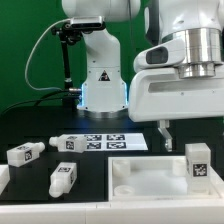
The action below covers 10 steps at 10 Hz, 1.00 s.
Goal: Assemble one leg
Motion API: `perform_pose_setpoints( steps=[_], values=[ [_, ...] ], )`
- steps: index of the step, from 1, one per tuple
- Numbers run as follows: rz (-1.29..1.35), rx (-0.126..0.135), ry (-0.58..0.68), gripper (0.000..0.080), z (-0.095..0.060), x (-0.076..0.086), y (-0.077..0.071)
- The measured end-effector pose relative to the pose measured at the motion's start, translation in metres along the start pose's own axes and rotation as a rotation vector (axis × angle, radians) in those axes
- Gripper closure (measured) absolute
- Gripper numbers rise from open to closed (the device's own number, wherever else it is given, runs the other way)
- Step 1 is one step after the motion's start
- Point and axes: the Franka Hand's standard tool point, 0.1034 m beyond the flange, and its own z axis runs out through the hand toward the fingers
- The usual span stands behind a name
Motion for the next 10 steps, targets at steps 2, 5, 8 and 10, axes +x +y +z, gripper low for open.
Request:
perform_pose_setpoints(
  steps=[2,5,8,10],
  values=[
    [0.034,0.011,-0.165,0.0151,0.0024,-0.0001,-0.0006],
    [0.113,0.012,-0.261,0.015,0.0091,-0.0037,-0.0069],
    [0.193,0.001,-0.262,0.0343,0.0097,-0.0036,-0.0049],
    [0.364,-0.022,-0.262,0.0519,0.0097,-0.0036,-0.0052]
  ],
)
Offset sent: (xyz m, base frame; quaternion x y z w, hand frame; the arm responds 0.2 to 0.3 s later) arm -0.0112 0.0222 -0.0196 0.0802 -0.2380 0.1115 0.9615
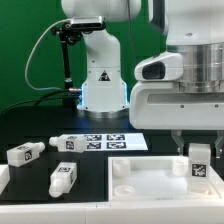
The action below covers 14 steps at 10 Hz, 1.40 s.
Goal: Assemble one leg
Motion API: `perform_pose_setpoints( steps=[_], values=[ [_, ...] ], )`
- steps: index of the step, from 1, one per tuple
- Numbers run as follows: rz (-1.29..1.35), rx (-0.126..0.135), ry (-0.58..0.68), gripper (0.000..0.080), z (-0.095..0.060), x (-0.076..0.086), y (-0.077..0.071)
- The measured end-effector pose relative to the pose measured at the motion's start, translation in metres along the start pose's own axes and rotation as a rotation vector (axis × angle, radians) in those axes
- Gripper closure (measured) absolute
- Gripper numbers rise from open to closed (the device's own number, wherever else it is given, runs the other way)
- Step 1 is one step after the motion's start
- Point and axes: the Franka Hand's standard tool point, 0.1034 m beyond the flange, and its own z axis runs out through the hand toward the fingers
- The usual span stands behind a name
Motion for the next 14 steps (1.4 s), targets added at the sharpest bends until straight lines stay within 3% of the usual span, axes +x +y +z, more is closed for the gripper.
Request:
perform_pose_setpoints(
  steps=[4,6,7,8,9,10,11,12,13,14],
  values=[
    [0.449,0.004,-0.004,0.0514,0.001,-0.003,-0.002],
    [0.788,0.041,-0.027,0.0514,-0.001,0.003,0.002],
    [0.925,0.044,-0.025,0.0514,0.0,0.003,0.001],
    [1.018,0.08,-0.028,0.0514,-0.001,0.007,0.0],
    [1.032,0.08,-0.028,0.0514,-0.001,0.007,0.0],
    [1.031,0.08,-0.028,0.0461,-0.001,0.007,0.0],
    [1.023,0.079,-0.028,0.0312,-0.001,0.007,-0.001],
    [0.807,0.064,-0.007,0.0312,-0.001,0.006,-0.002],
    [0.548,0.059,-0.007,0.0203,0.0,0.005,-0.001],
    [0.371,0.057,-0.024,0.0166,0.0,0.001,-0.002]
  ],
)
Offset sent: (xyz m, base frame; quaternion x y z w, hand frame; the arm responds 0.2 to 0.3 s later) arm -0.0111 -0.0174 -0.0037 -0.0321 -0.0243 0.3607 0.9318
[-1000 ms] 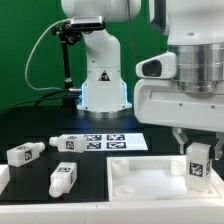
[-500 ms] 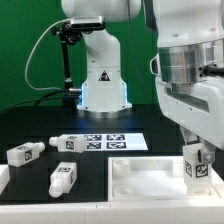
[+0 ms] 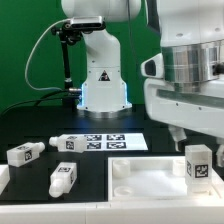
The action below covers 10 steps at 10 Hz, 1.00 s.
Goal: Assemble one leg
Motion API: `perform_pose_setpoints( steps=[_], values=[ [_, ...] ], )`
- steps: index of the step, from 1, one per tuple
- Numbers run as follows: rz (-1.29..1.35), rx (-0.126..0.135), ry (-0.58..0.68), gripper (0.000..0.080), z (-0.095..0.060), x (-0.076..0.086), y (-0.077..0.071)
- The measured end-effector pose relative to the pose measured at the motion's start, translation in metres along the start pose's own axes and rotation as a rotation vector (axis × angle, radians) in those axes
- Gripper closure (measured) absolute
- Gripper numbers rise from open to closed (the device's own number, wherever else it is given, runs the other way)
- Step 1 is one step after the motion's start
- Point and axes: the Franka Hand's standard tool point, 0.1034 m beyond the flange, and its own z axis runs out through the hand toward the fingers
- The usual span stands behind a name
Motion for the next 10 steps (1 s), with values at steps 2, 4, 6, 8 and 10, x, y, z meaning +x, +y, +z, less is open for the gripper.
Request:
perform_pose_setpoints(
  steps=[2,4,6,8,10],
  values=[
    [-0.084,0.007,0.024,0.0153,-0.001,0.001,0.001],
    [-0.235,-0.003,0.03,0.0151,-0.001,0.003,0.002],
    [-0.567,-0.027,0.058,0.0151,-0.002,0.01,0.004],
    [-0.495,-0.025,0.059,0.0277,-0.002,0.01,0.004],
    [-0.488,-0.025,0.059,0.0413,-0.002,0.01,0.004]
  ],
)
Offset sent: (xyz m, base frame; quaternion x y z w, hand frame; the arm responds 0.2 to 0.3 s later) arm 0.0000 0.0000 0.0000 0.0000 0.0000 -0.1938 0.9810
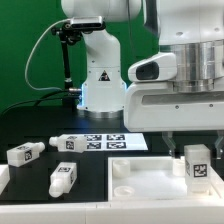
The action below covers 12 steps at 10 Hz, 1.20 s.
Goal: Assemble one leg
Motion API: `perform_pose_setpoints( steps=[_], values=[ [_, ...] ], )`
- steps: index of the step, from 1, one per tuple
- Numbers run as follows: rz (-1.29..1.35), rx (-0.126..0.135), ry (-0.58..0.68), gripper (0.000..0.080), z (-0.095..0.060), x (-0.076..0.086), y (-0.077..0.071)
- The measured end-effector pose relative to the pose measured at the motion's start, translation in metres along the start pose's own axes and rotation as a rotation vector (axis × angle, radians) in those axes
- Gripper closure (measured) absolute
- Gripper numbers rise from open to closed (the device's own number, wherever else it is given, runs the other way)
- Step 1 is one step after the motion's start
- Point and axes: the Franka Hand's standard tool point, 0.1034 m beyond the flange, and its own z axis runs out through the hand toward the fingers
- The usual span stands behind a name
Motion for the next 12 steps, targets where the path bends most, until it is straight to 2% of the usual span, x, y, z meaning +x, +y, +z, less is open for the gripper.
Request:
perform_pose_setpoints(
  steps=[1,5,7,8,9,11,12],
  values=[
    [0.083,0.0,0.0,0.0515,0.0002,-0.0001,0.0],
    [0.562,-0.005,-0.004,0.0515,0.0014,0.0014,0.0004],
    [1.012,0.036,-0.021,0.0515,0.0025,0.0004,-0.0043],
    [1.129,0.044,-0.029,0.0515,0.0027,0.0004,-0.0047],
    [1.216,0.05,-0.036,0.0514,0.0025,0.0005,-0.0041],
    [1.204,0.05,-0.036,0.0514,0.003,0.0005,-0.0037],
    [1.103,0.038,-0.038,0.0407,0.0034,-0.0006,-0.0032]
  ],
)
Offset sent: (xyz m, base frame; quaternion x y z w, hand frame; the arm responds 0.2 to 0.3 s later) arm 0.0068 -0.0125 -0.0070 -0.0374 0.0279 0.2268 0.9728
